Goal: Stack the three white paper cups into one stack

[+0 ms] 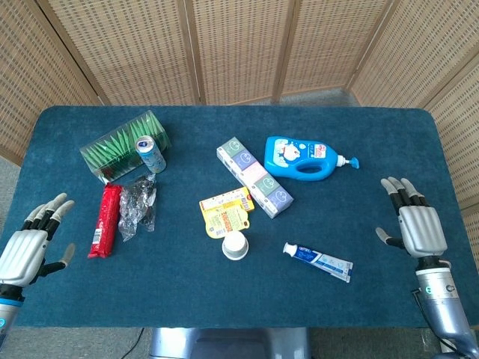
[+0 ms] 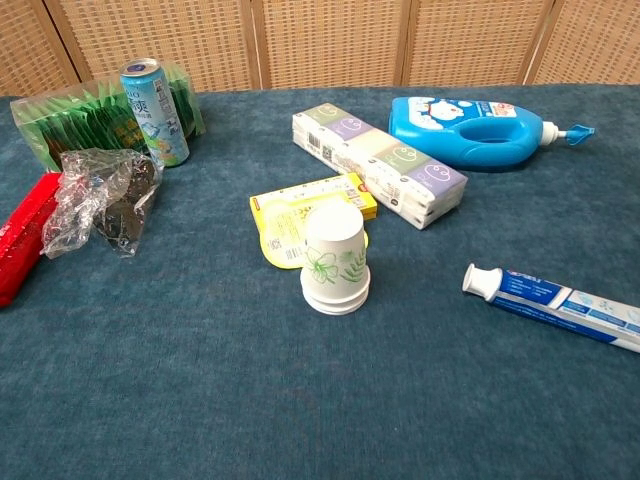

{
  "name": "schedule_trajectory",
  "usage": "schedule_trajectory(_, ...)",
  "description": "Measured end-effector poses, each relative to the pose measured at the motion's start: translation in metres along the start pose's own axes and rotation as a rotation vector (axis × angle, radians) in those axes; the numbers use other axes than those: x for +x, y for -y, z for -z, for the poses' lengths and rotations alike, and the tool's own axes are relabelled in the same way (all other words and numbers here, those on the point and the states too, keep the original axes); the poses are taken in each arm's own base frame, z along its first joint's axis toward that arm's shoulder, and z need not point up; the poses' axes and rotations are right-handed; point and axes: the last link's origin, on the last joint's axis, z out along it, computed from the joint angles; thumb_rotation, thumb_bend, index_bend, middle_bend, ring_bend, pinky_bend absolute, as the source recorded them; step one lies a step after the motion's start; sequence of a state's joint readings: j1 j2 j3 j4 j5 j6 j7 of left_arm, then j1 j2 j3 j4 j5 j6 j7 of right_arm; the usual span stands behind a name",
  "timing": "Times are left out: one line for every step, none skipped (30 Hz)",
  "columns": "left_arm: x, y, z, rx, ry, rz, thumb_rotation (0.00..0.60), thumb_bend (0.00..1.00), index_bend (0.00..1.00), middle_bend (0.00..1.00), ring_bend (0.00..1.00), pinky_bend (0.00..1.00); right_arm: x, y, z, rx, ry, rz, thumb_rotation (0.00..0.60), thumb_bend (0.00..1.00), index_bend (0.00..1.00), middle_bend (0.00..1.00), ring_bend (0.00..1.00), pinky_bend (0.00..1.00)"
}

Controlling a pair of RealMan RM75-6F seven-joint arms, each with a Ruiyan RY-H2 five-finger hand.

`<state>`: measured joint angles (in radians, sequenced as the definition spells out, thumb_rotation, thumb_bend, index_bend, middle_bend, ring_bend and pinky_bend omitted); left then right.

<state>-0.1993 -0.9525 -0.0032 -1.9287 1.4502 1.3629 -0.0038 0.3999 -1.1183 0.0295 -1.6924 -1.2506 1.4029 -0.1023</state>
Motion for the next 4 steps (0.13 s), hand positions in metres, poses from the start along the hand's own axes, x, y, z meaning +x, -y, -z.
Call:
schedule_trajectory(0.0, 0.0003, -0.0001, -0.001, -0.001, 0.001, 0.6, 0.51, 0.04, 0.0, 0.0, 0.07, -0.0001, 0.0003, 0.0001, 0.0, -0.001, -0.001, 0.6, 0.26, 0.03, 0.09, 0.0, 0.21)
schedule_trajectory(0.0001, 0.0005, -0.0003, -0.002, -0.002, 0.001, 0.6, 0.51, 0.04, 0.0, 0.0, 0.07, 0.0, 0.0007, 0.0001, 0.001, -0.003, -0.003, 0.6, 0.26, 0.03, 0.09, 0.0, 0.21)
schedule_trajectory(0.0001, 0.0007, -0.0007, -0.002, -0.002, 0.001, 0.6, 0.51, 0.04, 0.0, 0.0, 0.07, 0.0002, 0.0011, 0.0, 0.001, -0.006, -0.005, 0.6, 0.26, 0.03, 0.09, 0.0, 0.21)
schedule_trajectory(0.0, 0.0007, -0.001, -0.003, -0.002, 0.002, 0.6, 0.51, 0.04, 0.0, 0.0, 0.07, 0.0002, 0.0014, -0.0001, 0.001, -0.008, -0.007, 0.6, 0.26, 0.03, 0.09, 0.0, 0.21)
